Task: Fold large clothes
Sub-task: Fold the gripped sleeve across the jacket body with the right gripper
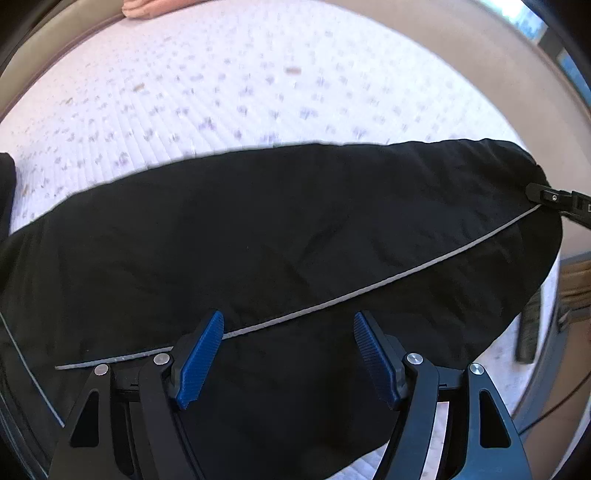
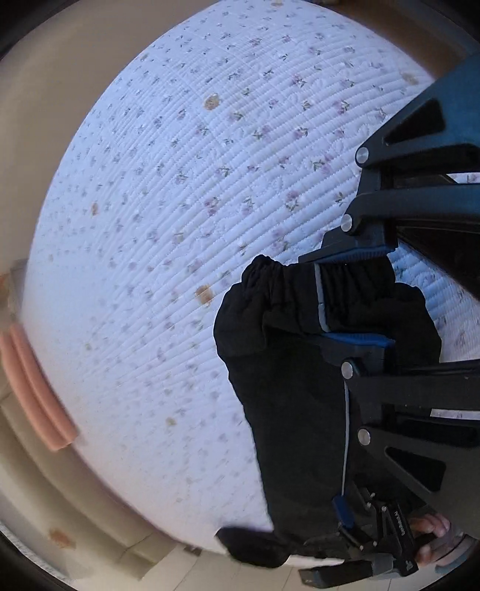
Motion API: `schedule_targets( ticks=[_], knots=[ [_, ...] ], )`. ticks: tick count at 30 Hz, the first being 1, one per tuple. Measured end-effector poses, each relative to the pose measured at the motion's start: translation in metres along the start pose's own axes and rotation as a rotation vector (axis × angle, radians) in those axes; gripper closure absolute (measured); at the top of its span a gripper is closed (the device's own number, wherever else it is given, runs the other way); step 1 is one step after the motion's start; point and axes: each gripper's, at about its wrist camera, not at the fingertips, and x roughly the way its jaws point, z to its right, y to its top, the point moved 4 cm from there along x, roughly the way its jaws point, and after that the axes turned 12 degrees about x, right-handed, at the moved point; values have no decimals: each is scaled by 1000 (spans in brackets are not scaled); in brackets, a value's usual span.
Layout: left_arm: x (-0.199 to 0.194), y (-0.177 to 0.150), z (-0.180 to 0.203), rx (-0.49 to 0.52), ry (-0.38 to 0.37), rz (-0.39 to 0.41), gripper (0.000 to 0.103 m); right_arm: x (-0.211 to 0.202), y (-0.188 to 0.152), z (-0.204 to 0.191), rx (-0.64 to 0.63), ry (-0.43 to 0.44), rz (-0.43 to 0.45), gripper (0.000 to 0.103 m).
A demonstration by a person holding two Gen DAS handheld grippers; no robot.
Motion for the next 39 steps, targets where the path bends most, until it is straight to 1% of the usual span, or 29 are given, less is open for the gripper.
schedule_targets(
  ticks=[2, 4, 7, 10, 11, 13, 16, 18, 19, 23, 24, 27, 28, 29, 31, 32, 35, 37, 39],
  knots=[
    [8, -1, 3, 37, 50, -5, 29, 22, -7, 4, 2, -48, -49, 69],
    [9, 0, 6, 52, 70, -6, 28, 47, -14, 12, 32, -70, -113, 69],
    [0, -1, 0, 21, 28, -4, 28, 47, -13, 15, 101, -46, -118, 69],
    [-24, -13, -17, -48, -47, 29, 28, 27, -16, 5, 96, -31, -89, 69],
    [-33, -20, -25, -79, -70, 40, 28, 18, -18, -5, 89, -19, -81, 69],
    [-49, -37, -42, -124, -90, 56, 28, 0, -20, -22, 76, 11, -63, 69],
    [-72, -65, -71, -167, -59, 64, 28, -34, -28, -58, 48, 78, -28, 69],
    [-86, -85, -93, -186, -24, 62, 28, -47, -29, -83, 24, 111, -16, 69],
    [-90, -90, -103, -193, -10, 59, 28, -53, -34, -104, 2, 129, -11, 69],
    [-113, -131, -149, -245, 37, 42, 28, -64, -61, -167, -72, 177, -6, 69],
    [-117, -140, -159, -256, 46, 40, 28, -65, -71, -191, -98, 197, -13, 69],
    [-129, -162, -190, -294, 74, 40, 28, -74, -99, -244, -162, 256, -35, 69],
    [-133, -171, -199, -307, 81, 41, 28, -73, -110, -269, -186, 289, -53, 69],
    [-138, -180, -211, -323, 87, 41, 28, -73, -119, -283, -201, 302, -62, 69],
    [-145, -195, -230, -348, 96, 41, 28, -67, -140, -326, -245, 330, -85, 69],
    [-149, -202, -240, -361, 101, 43, 28, -65, -147, -339, -255, 341, -94, 69],
    [-159, -224, -266, -395, 116, 48, 28, -55, -172, -393, -278, 402, -140, 69],
    [-164, -241, -279, -413, 123, 51, 28, -44, -189, -424, -301, 417, -165, 69],
    [-165, -249, -291, -436, 129, 48, 28, -30, -211, -452, -306, 440, -209, 68]
  ],
)
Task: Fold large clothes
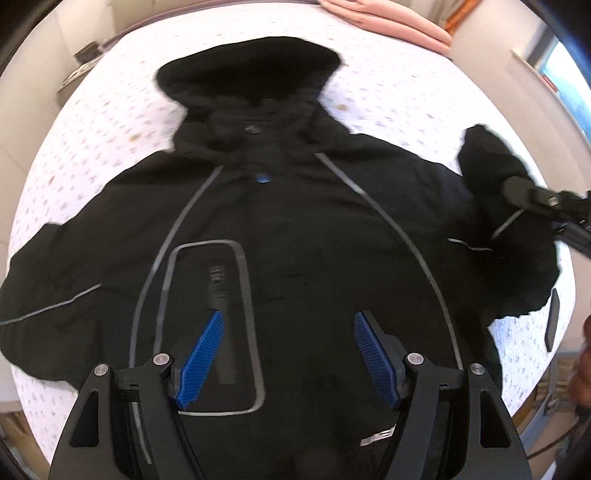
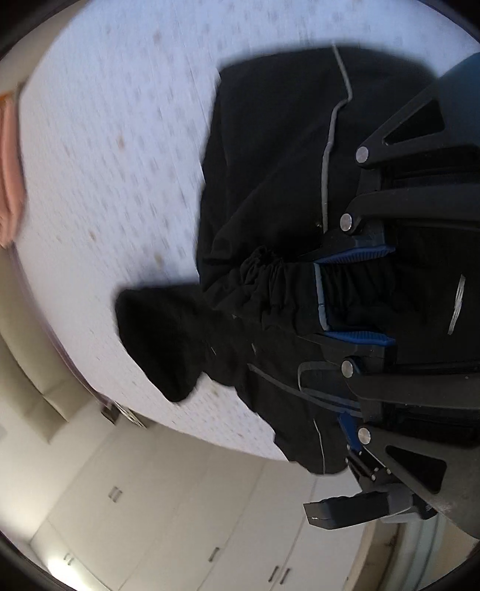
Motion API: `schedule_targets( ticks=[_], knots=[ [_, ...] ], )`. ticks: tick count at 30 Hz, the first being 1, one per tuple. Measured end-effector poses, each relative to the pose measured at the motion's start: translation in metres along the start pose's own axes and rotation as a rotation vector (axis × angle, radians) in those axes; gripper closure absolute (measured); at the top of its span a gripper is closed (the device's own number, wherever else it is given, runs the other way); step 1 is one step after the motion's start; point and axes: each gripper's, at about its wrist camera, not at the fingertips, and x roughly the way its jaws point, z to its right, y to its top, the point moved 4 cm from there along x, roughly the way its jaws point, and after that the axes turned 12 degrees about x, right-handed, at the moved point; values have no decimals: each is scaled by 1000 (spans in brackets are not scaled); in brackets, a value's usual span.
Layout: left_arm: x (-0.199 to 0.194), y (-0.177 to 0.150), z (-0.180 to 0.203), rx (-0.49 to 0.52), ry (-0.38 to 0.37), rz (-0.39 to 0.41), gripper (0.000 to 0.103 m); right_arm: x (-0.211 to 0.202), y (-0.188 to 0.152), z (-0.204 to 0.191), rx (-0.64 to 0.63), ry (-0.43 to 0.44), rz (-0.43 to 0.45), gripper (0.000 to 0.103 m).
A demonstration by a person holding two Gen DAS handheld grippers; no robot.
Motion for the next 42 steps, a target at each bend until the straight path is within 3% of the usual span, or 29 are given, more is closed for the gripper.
schedule_targets(
  ticks=[4, 7, 13, 17, 19, 21, 23, 25, 27, 28, 29, 31, 33, 38, 39, 40, 41, 42],
  knots=[
    [1, -8, -31, -50, 5, -10, 28, 66, -27, -37, -19, 15, -106, 68],
    [3, -13, -49, -77, 5, -24, 28, 107, -49, -53, -56, -31, -157, 68],
    [12, -24, -66, -113, 5, -43, 28, 160, -76, -39, -70, -137, -249, 66],
    [17, -26, -65, -112, -3, -49, 28, 158, -76, -38, -46, -104, -290, 59],
    [19, -23, -62, -106, -16, -50, 28, 136, -70, -40, -49, -70, -278, 59],
    [22, -18, -55, -94, -49, -46, 28, 104, -64, -40, -60, -50, -231, 52],
    [24, -13, -45, -72, -88, -37, 28, 67, -56, -32, -57, -61, -152, 38],
    [26, -8, -34, -49, -132, -23, 28, 36, -47, -9, -53, -153, -60, 38],
    [29, -4, -23, -36, -174, -13, 28, 27, -43, 15, -51, -270, -17, 48],
    [32, -1, -18, -39, -207, -3, 28, 27, -42, 29, -45, -312, -13, 63],
    [34, 1, -15, -46, -236, 1, 28, 34, -44, 40, -40, -341, -30, 68],
    [40, 5, -11, -74, -302, -1, 28, 64, -51, 66, -36, -412, -100, 70],
    [50, 9, -8, -94, -336, -12, 28, 91, -60, 82, -13, -415, -160, 71],
    [76, 14, 3, -89, -329, -54, 28, 86, -51, 92, 63, -350, -148, 71],
    [82, 13, 6, -84, -308, -70, 36, 85, -50, 93, 63, -348, -147, 71],
    [87, 13, 9, -73, -300, -76, 60, 84, -50, 93, 59, -351, -148, 71],
    [89, 14, 13, -60, -304, -83, 69, 83, -49, 93, 52, -360, -149, 71],
    [88, 14, 14, -55, -294, -75, 71, 81, -47, 91, 44, -367, -149, 71]
  ],
)
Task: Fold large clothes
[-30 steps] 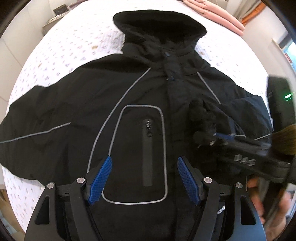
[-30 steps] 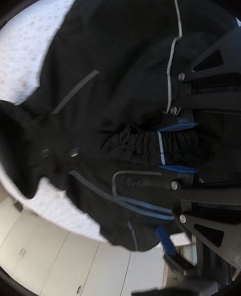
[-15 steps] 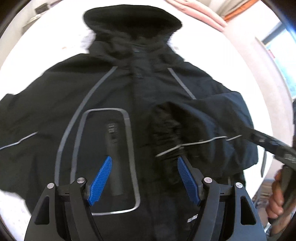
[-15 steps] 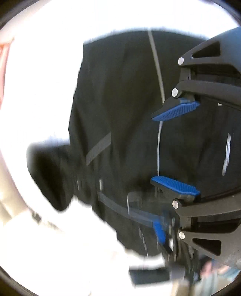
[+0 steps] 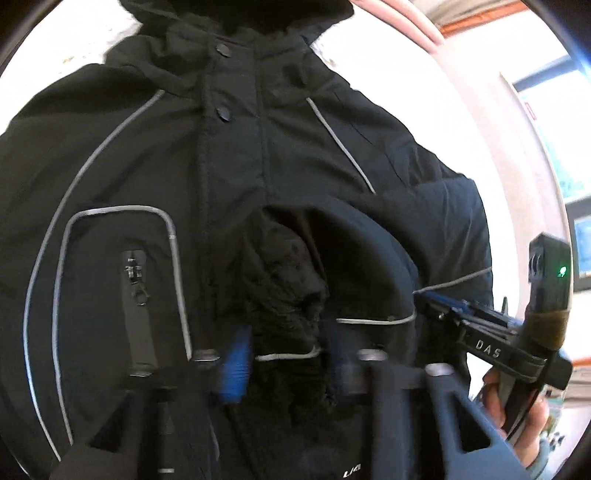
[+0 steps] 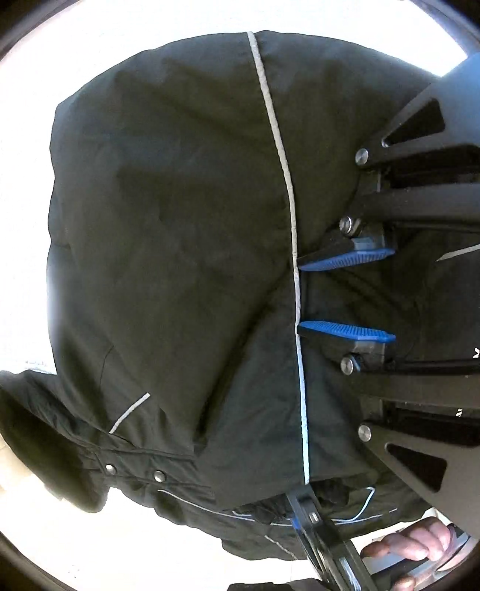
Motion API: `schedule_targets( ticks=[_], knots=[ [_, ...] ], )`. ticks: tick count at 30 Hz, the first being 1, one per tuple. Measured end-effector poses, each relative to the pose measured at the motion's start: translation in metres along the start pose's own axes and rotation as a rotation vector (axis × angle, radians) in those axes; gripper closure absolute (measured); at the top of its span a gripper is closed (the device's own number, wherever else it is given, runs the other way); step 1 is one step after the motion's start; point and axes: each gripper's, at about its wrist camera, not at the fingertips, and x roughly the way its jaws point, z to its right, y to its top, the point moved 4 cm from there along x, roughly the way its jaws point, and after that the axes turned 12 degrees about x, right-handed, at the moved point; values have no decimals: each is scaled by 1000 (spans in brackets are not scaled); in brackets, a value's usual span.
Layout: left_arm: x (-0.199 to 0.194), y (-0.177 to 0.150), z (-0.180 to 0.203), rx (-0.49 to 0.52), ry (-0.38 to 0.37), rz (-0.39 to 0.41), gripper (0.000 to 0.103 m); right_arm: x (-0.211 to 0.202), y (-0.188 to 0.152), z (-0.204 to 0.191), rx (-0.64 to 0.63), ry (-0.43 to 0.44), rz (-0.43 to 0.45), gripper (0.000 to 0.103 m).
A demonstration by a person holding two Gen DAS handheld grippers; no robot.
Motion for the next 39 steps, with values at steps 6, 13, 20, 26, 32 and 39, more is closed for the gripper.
schedule_targets(
  ticks=[6, 13, 20, 26, 32, 39],
  knots=[
    [-46, 10, 1, -12, 18, 150, 77, -21, -5, -26, 23, 92, 11, 66],
    [-139, 12, -39, -64, 120, 338, 81, -72, -14, -56, -38, 147, 90, 59],
    [-137, -35, -132, -168, 317, 232, 82, -49, -21, -80, -121, 16, 87, 51],
    [-107, -63, -154, -186, 366, 112, 75, 17, -21, -82, -132, -138, 27, 46],
    [-166, -54, -127, -134, 366, 253, 51, -10, -18, -101, -163, -142, 40, 46],
    [-87, -38, -68, 3, 196, 148, 41, -23, -35, -164, -266, -54, 62, 50]
  ],
)
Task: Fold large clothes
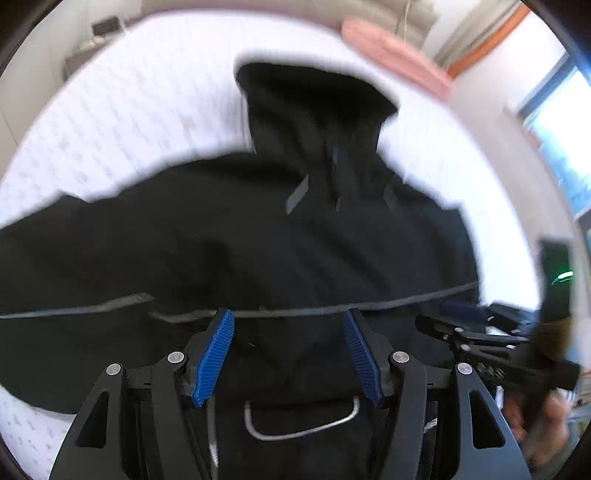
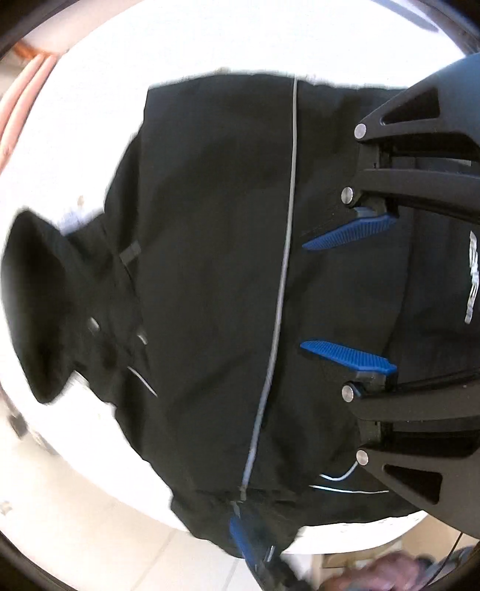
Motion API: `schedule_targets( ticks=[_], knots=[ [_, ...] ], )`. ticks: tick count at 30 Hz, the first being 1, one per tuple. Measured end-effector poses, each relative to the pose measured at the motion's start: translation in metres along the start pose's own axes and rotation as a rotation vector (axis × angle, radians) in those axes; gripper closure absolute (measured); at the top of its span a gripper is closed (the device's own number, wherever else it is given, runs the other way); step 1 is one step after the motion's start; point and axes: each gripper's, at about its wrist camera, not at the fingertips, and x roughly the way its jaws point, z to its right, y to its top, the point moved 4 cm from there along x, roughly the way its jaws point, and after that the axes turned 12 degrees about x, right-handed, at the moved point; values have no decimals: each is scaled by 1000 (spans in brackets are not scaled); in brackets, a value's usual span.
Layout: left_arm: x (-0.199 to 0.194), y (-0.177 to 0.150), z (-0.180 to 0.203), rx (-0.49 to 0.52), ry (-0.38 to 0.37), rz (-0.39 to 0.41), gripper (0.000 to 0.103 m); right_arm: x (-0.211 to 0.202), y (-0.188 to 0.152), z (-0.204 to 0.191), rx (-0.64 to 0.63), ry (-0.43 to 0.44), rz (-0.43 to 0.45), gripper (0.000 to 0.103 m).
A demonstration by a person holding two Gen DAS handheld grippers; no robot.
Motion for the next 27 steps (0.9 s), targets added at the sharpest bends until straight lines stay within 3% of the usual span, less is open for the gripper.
schedule_targets(
  ticks=[2, 4, 7, 11, 13, 16, 22, 27],
  knots=[
    [42, -6, -3, -21, 19, -81, 47, 20, -4, -9, -19, -58, -47, 52],
    [58, -13, -5, -32, 37, -88, 47, 43, -11, -8, -32, -104, -116, 50],
    [45, -12, -3, -40, 17, -71, 47, 41, -7, -9, -47, -100, -110, 49],
    [1, -23, -19, -133, -48, -10, 47, 40, 0, -6, -53, -92, -124, 49],
    [-25, -37, -41, -196, -22, 30, 47, 37, 1, -4, -65, -100, -127, 49],
    [-65, -65, -106, -366, 69, 77, 47, 42, 10, -15, -81, -109, -129, 49],
    [-133, -158, -281, -862, 295, 177, 47, 45, 19, -35, -107, -127, -128, 49],
    [-146, -210, -371, -1083, 328, 222, 47, 45, 15, -43, -130, -143, -130, 49]
  ],
)
